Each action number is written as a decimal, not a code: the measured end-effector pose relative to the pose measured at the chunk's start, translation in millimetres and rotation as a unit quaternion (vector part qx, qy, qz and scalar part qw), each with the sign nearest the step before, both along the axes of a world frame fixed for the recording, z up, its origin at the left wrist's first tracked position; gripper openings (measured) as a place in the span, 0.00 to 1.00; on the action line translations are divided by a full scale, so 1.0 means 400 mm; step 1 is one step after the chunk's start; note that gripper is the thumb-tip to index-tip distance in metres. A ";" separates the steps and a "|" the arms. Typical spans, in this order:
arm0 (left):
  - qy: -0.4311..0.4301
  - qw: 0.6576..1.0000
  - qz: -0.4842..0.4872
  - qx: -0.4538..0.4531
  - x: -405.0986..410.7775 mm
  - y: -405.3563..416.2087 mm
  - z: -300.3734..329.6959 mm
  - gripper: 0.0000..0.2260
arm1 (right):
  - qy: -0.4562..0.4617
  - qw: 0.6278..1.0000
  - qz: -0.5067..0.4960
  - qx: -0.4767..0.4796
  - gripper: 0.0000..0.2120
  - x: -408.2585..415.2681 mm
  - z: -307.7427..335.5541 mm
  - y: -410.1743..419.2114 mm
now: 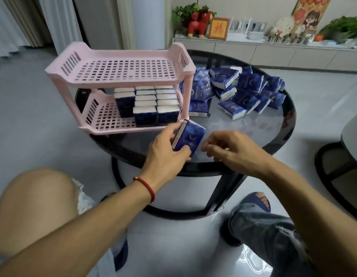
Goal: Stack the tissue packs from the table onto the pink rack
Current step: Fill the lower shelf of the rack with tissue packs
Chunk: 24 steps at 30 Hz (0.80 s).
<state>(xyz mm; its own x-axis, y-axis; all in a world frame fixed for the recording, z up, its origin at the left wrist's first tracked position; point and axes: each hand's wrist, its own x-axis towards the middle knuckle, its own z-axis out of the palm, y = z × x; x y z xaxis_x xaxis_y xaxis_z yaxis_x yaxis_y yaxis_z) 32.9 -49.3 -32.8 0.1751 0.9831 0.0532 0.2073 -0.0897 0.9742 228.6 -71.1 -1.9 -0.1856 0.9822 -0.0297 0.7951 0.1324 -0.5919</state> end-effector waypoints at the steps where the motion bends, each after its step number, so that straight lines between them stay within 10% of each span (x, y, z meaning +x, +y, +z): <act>1: 0.013 1.000 -0.001 0.000 -0.018 -0.012 0.004 0.23 | -0.008 1.000 0.023 -0.020 0.06 -0.011 0.004 -0.008; 13: 0.279 0.946 -0.028 -0.162 -0.318 -0.217 -0.069 0.16 | -0.116 0.904 0.351 -0.213 0.10 -0.340 -0.285 -0.147; 24: 0.412 0.848 -0.045 -0.332 -0.397 -0.145 -0.285 0.15 | -0.211 0.826 0.369 -0.370 0.28 -0.678 -0.878 -0.334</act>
<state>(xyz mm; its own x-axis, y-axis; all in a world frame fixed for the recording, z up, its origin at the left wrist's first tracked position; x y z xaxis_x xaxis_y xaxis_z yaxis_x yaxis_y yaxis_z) -125.9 -107.5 -146.6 -0.0388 0.7296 -0.6828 0.8631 0.3689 0.3450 -42.8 -204.5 -353.1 -0.5458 0.2898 -0.7862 0.8155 0.3992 -0.4190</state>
